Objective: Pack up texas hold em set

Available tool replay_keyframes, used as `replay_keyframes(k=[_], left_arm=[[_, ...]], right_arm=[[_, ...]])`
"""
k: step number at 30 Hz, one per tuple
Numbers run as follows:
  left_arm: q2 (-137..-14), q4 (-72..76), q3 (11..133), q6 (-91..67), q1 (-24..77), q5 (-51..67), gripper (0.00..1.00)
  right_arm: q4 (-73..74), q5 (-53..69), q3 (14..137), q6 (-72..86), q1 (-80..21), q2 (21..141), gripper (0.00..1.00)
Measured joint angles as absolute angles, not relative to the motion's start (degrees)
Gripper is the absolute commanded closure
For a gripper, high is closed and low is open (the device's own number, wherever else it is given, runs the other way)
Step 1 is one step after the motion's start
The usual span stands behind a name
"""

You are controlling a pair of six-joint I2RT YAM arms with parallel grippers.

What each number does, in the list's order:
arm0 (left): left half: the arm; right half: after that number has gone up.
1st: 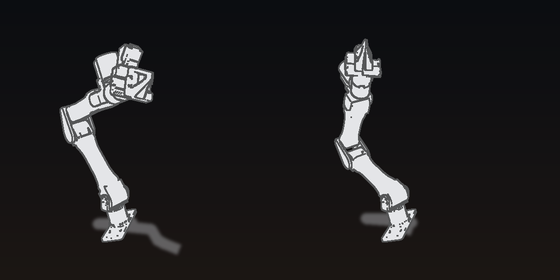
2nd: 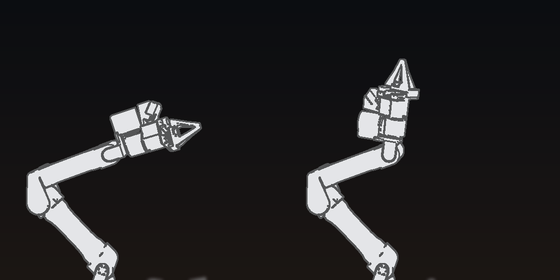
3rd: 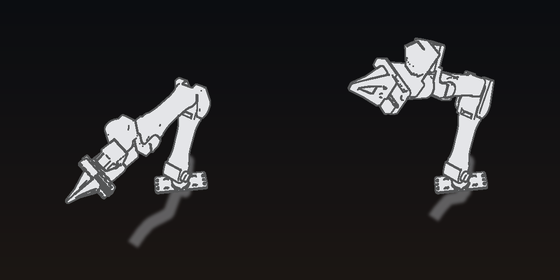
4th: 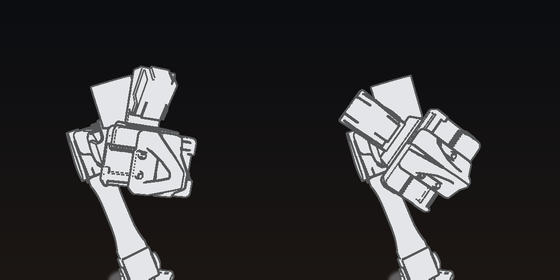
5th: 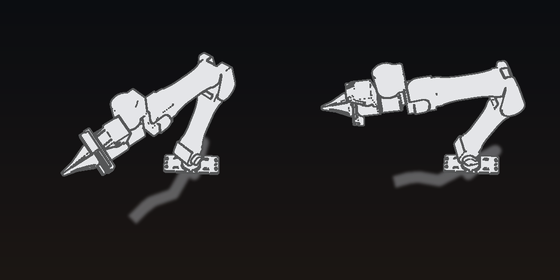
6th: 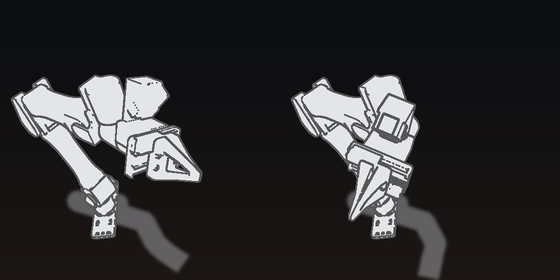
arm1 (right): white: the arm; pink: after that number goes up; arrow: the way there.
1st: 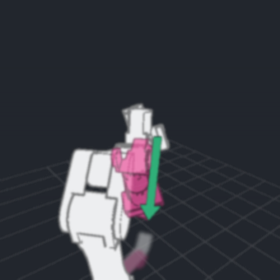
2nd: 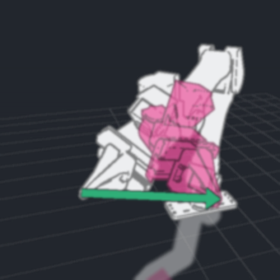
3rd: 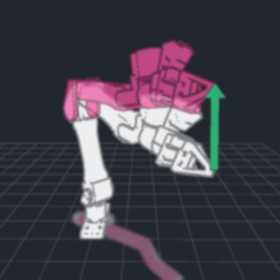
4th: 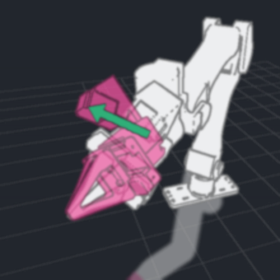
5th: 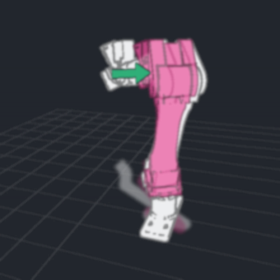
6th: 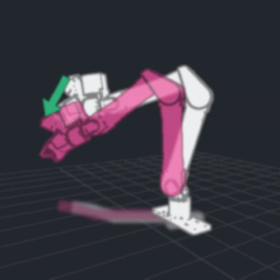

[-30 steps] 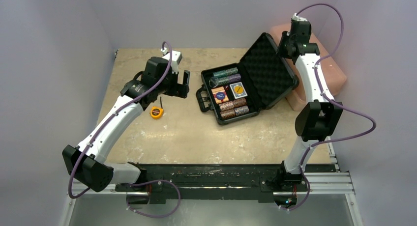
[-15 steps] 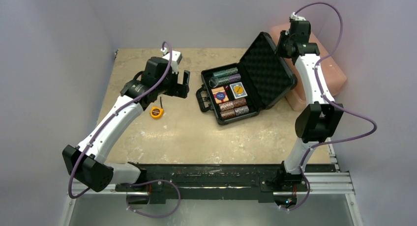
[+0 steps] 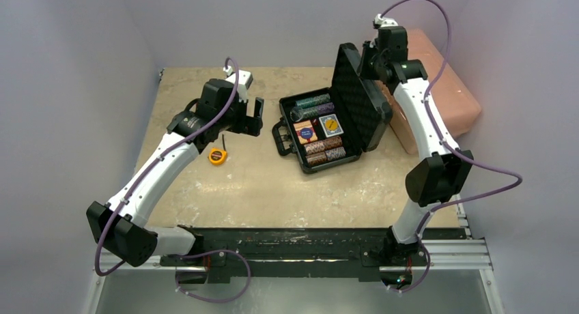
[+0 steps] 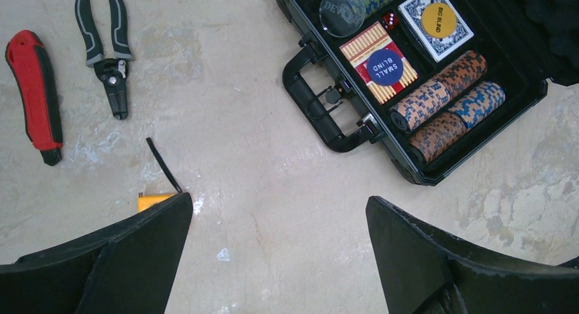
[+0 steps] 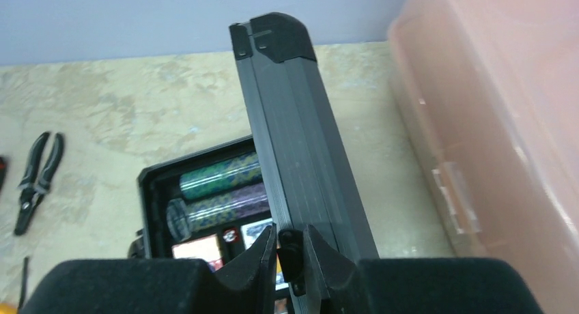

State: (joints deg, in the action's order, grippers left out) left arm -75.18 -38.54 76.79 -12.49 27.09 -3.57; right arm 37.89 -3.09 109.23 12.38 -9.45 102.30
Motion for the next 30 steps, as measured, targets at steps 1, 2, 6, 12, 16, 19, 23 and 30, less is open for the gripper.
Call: replay_keyframes(k=[1,2,6,12,16,19,23,30], left_arm=[[-75.18,-38.54,76.82,-12.49,27.09,-3.57,0.01],[-75.18,-38.57,76.88,-12.49,27.09,-3.57,0.01],[-75.05,-38.68,77.06,-12.51,27.09,-3.55,0.01],[-74.63,-38.7,77.06,-12.49,27.09,-3.6,0.01],[-74.52,-38.7,77.21,-12.49,27.09,-3.62,0.01],[-74.52,-38.7,77.28,-12.49,27.09,-3.64,0.01],[-74.52,-38.7,77.3,-12.47,27.09,-3.88,0.01],[-74.52,-38.68,77.3,-12.49,27.07,-4.47,0.06]], right_arm=[[37.87,-3.03,109.23,12.4,-10.39,102.15,1.0],[37.87,-3.01,109.23,12.45,-11.2,102.06,1.0],[36.77,-2.72,108.49,12.97,-14.83,102.04,1.0],[33.98,-1.04,105.41,14.55,-18.85,101.95,1.0],[32.99,0.25,103.35,15.42,-21.85,101.95,0.95],[33.47,1.87,102.3,15.9,-24.16,102.13,0.75],[34.22,5.32,102.26,16.86,-26.87,102.85,0.5],[34.11,8.54,102.83,18.81,-28.12,102.89,0.52]])
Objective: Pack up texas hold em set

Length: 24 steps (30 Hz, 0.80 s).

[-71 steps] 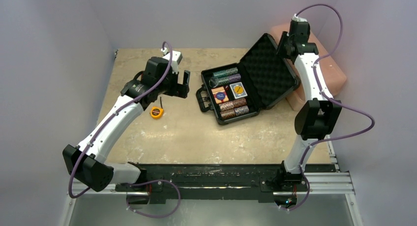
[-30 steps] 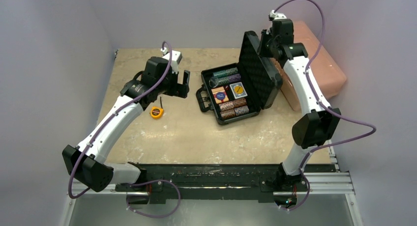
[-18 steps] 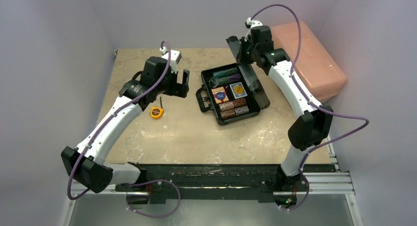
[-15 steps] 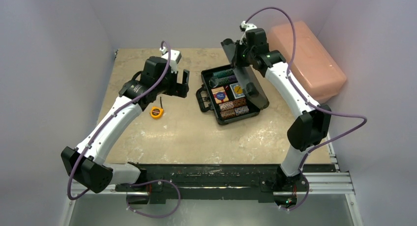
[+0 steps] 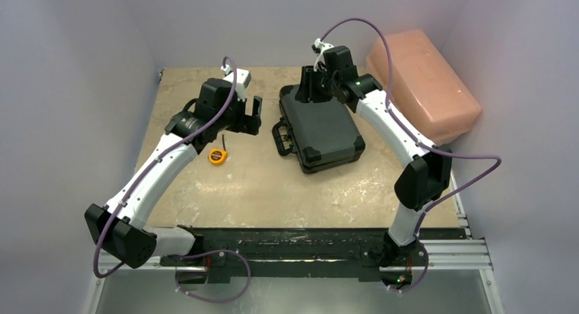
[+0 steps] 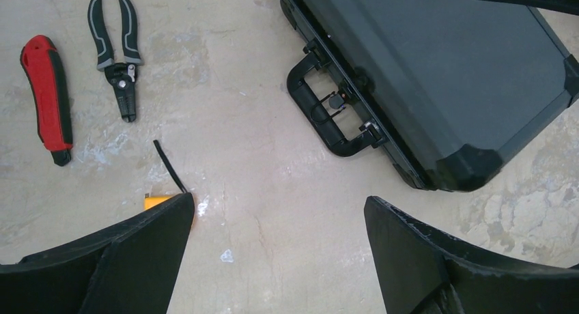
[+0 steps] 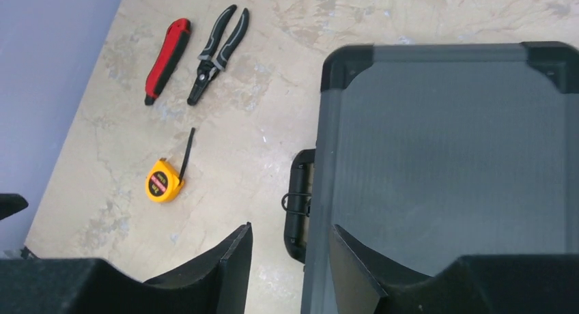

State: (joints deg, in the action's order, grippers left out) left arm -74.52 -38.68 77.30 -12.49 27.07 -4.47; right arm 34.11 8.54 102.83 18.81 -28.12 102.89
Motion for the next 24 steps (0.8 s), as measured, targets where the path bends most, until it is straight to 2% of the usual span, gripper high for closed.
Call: replay_keyframes(k=[4,11,15,24], left_arm=[[-74.87,-38.54,77.3,-12.95,27.0,-4.69,0.13],[-78.72,-38.11,77.3,-14.2,26.57,-4.05,0.35],[-81.6,-37.41,77.28,-15.57,25.96,-2.59,0.41],[-87.81,-34.2,75.96,-22.65,22.52,2.98,0.62]], right_arm=[[33.52,6.33,102.8,19.64,-27.97,102.91,0.57],[31.9,1.5,99.09,20.14,-27.94,103.5,0.72],[30.79,1.13,95.57,20.14,-27.94,105.06,0.8],[24.6,4.8,91.07,20.05,-27.9,111.22,0.82]])
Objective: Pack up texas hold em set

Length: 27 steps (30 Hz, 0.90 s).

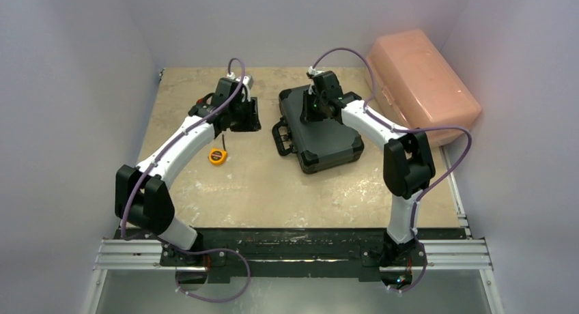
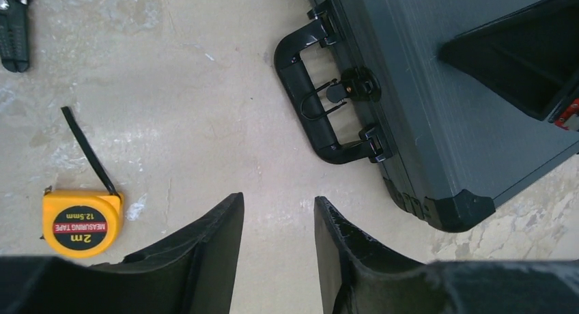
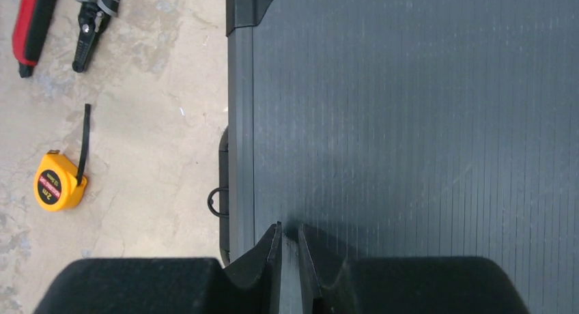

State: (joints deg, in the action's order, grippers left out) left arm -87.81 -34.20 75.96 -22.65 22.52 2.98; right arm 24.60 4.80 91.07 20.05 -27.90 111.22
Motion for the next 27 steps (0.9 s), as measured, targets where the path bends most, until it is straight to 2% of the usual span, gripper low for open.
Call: replay_keyframes(k=[4,8,16,21,27], left_arm=[[-90.52,-32.03,74.5,-25.32,22.22,4.1,0.71],[-94.39,-29.15,72.58,-27.81,22.15,5.15,0.73],[-100.25,-25.67,72.25,-30.17,22.15,5.82,0.73],[-102.52,-24.01,72.27,-31.0,22.15,6.04,0.68],[-104.99,-23.11,72.27,-32.14,22.15,6.28,0.71]], right_arm=[[18.9,6.07,87.77,20.78,-27.68,110.72,0.83],[12.19,7.09,83.59,22.02,-27.57,109.89,0.84],[5.87,7.03,79.96,23.64,-27.57,108.99,0.84],[4.75,6.61,78.52,24.32,-27.59,108.18,0.85],[3.36,6.61,74.56,25.15,-27.59,105.49,0.86]])
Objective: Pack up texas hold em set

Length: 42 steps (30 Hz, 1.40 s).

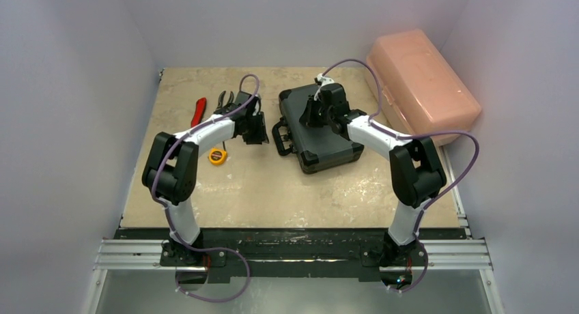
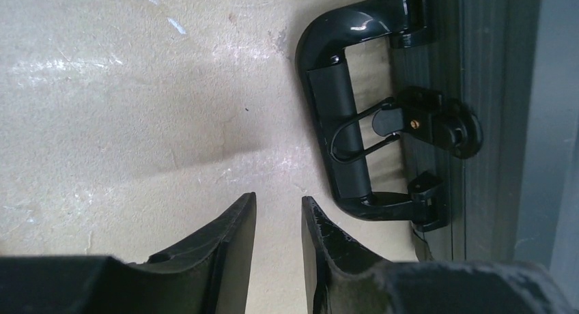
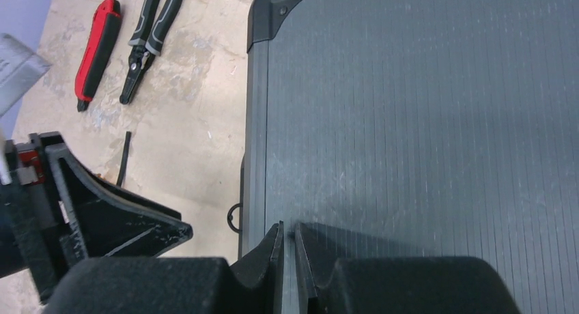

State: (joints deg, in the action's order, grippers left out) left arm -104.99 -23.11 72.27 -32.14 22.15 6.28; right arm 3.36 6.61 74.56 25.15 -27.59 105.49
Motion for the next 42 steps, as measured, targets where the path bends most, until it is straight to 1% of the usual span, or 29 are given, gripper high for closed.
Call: replay_keyframes(k=[10,22,27,42], left_arm=[[-109.4,-22.76,72.71,-35.03,22.15,7.01,0.78],[-113.65,-22.81,77.38,-36.86,22.31,7.29,0.93],[-114.5,-22.87,78.19,-36.97,22.55,7.31,0.96],[-115.83,-22.65,79.31,-37.47,23.77,8.64,0.99]], right_arm=[[2.07,6.68,72.75,25.96,-27.59,104.51,0.89],[1.19,6.68,71.96,26.13,-27.57,104.18,0.93],[1.06,6.7,71.88,26.39,-27.51,104.18,0.95],[0.93,6.81,71.77,26.98,-27.42,104.18,0.98]])
